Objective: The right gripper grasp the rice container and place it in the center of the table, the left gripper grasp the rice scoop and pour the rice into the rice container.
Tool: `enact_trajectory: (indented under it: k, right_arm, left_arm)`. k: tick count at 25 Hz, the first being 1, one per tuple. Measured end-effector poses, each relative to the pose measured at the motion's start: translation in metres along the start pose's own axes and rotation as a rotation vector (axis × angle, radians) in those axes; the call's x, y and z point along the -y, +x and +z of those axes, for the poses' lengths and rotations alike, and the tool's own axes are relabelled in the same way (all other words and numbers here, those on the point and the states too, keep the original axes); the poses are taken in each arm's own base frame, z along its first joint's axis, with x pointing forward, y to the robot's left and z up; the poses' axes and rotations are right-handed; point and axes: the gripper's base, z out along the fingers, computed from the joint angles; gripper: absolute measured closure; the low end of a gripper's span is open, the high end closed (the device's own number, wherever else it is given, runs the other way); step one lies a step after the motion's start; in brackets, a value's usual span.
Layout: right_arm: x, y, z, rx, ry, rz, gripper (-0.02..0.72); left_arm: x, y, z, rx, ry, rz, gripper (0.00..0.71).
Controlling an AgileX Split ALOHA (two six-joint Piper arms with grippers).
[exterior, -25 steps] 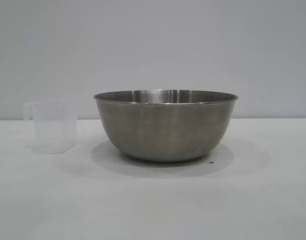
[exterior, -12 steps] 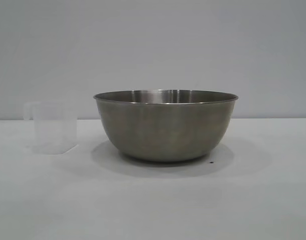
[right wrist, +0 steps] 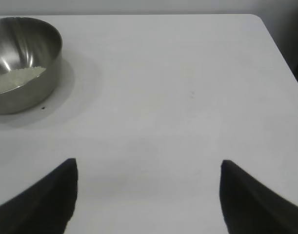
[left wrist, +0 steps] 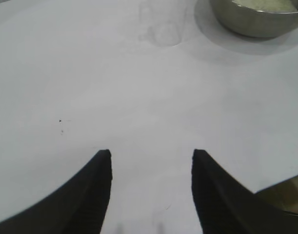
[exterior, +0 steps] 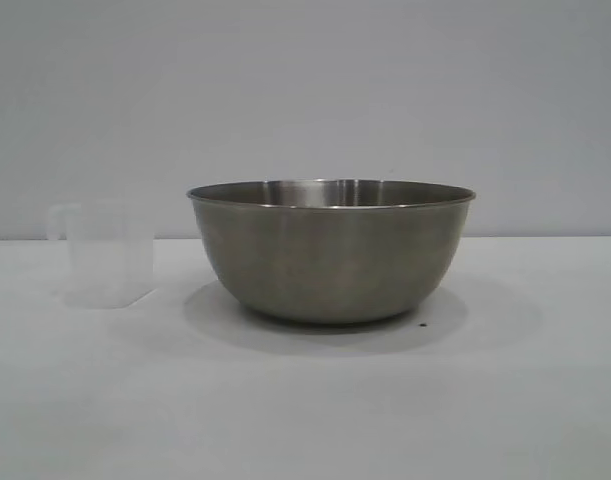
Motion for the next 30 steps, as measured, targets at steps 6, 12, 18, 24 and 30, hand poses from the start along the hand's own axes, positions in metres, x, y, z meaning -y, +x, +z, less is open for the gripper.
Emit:
enact_trajectory:
  k: [6,12,18,24,30]
  right_arm:
    - [0.0000,0.0000,0.0000,0.000,0.000,0.000,0.191]
    - [0.0000,0.0000,0.0000,0.000,0.000,0.000,0.191]
    - [0.0000,0.0000,0.0000,0.000,-0.008,-0.004,0.191]
    - [0.0004,0.0002,-0.0003,0.000,-0.040,-0.024,0.191]
    - [0.0004,0.0002,-0.0003,0.000,-0.042,-0.025,0.191]
  left_arm:
    - [0.0011,0.0037,-0.0053,0.036,-0.116,-0.075,0.401]
    - [0.0022,0.0056,-0.0079,0.056,-0.163,-0.102,0.401]
    - [0.0023,0.0055,-0.0079,0.055,-0.174,-0.109,0.401]
    - [0.0023,0.0055,-0.0079,0.055,-0.174,-0.109,0.401]
    - [0.0023,0.0055,-0.0079,0.055,-0.174,-0.109,0.401]
